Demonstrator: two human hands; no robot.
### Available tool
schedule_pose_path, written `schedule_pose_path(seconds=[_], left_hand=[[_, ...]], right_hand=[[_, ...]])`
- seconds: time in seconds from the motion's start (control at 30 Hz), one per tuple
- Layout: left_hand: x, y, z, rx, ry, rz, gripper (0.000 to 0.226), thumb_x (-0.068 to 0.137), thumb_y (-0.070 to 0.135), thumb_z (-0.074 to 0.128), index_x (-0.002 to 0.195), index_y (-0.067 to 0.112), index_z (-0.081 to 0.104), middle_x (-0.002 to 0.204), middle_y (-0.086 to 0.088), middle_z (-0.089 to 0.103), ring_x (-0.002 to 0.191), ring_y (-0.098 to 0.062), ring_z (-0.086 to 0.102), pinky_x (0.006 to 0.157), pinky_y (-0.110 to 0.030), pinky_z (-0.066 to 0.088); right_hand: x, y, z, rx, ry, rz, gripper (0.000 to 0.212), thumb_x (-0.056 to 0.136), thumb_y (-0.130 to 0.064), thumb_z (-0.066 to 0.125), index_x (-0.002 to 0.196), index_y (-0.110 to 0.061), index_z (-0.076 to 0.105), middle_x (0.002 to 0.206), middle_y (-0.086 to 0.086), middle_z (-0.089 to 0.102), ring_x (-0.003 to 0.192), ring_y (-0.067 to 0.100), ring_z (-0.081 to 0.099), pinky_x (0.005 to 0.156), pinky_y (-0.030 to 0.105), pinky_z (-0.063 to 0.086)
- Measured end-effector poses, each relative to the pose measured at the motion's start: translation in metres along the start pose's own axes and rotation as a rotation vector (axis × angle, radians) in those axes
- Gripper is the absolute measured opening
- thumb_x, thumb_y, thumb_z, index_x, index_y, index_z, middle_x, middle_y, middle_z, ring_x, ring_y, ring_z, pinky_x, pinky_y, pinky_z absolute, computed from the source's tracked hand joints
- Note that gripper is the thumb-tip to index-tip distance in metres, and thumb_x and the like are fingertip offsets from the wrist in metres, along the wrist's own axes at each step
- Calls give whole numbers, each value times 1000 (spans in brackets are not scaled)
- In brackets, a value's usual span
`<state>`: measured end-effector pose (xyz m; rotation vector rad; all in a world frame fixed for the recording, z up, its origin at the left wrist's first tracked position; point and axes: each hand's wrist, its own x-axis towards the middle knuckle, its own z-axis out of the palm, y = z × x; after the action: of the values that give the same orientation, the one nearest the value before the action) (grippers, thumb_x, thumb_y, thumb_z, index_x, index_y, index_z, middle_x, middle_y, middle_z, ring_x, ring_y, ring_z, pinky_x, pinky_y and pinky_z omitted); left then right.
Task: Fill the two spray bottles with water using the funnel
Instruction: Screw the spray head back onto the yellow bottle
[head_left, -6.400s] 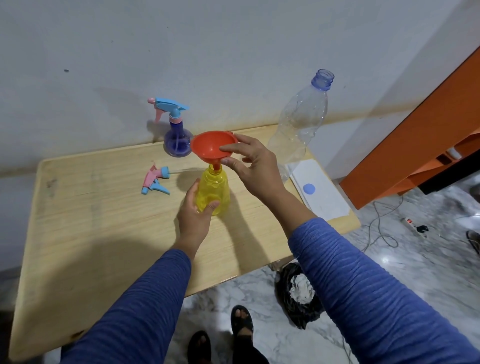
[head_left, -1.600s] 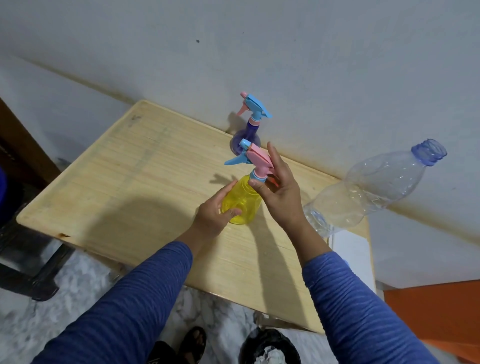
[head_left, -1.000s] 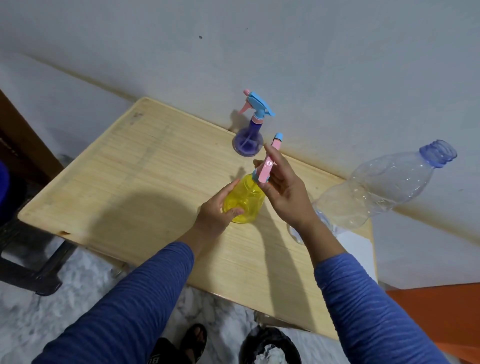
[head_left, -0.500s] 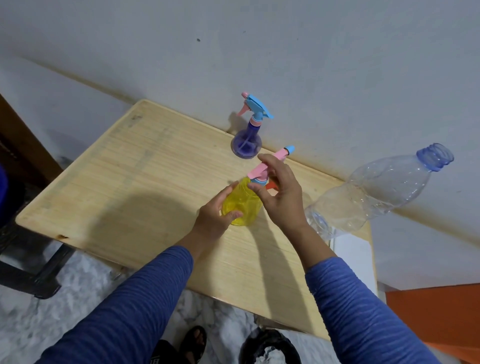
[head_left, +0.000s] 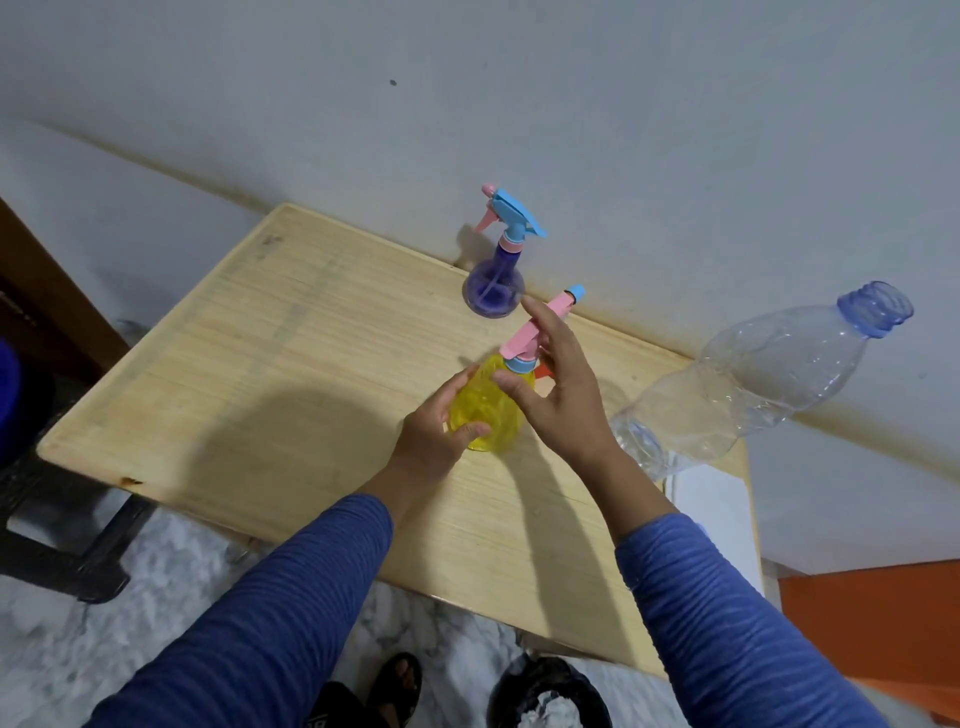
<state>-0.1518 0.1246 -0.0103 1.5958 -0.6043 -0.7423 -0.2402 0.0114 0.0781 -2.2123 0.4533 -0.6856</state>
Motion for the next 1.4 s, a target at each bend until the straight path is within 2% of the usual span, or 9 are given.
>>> schedule_pose_path(seconds=[0.07,0.23,0.37,0.57,0.77,0.97,1.23,1.33,1.4], left_hand=[[0,-1,1,1,-2,2,69,67,25,68,122,57,40,116,35,53,106,19,50,89,-4,38],[2,-4,0,13,1,-9,70,67,28,68,125,55,40,117,31,55,103,20,51,85,-2,38],[1,0,0,20,-1,-10,70,68,23,67,115,67,41,110,41,55,104,19,52,83,0,37],[1,2,3,33,1,-15,67,66,25,66,113,64,37,106,44,49,96,28,47,78,4,34],[0,2,5,40,7,-1,68,67,23,65,116,64,40,111,42,52,104,20,50,82,1,36],[2,1,5,70,-3,12,66,63,38,61,118,66,39,108,40,54,103,18,52,83,-3,38],[3,1,8,59,-12,33,67,67,25,62,119,59,38,116,34,52,102,25,47,79,5,33],[3,1,7,70,-15,38,67,66,28,64,118,60,35,112,41,47,98,29,45,78,4,33],[3,-1,8,75,-8,37,67,64,35,65,115,68,36,113,41,50,103,24,48,83,-1,36]], right_hand=[[-3,2,-3,27,-24,-4,66,85,-10,65,137,-38,35,134,-24,45,122,13,51,103,40,44],[3,-4,3,-18,54,38,63,77,-16,75,127,-38,43,110,-11,53,99,17,57,88,38,52],[0,1,-2,33,-15,7,60,88,-12,62,138,-35,37,137,-7,49,117,16,55,100,37,47],[3,-8,16,-45,231,61,55,72,-15,78,121,-23,55,95,-8,50,89,22,53,79,36,50],[-5,-3,5,59,66,46,62,87,-4,59,135,-35,37,133,-2,53,118,16,55,101,31,46],[0,-9,13,25,151,61,61,79,4,63,129,-28,48,112,-11,54,98,12,56,91,31,49],[-11,-3,20,-174,449,118,94,71,-28,79,140,-41,17,119,1,32,111,14,39,86,17,43],[-1,-4,21,-152,420,169,103,68,-31,81,142,-40,10,139,10,28,129,18,30,102,29,40],[7,-7,22,-94,364,158,98,73,-31,78,146,-35,12,141,0,30,129,6,30,102,25,37]])
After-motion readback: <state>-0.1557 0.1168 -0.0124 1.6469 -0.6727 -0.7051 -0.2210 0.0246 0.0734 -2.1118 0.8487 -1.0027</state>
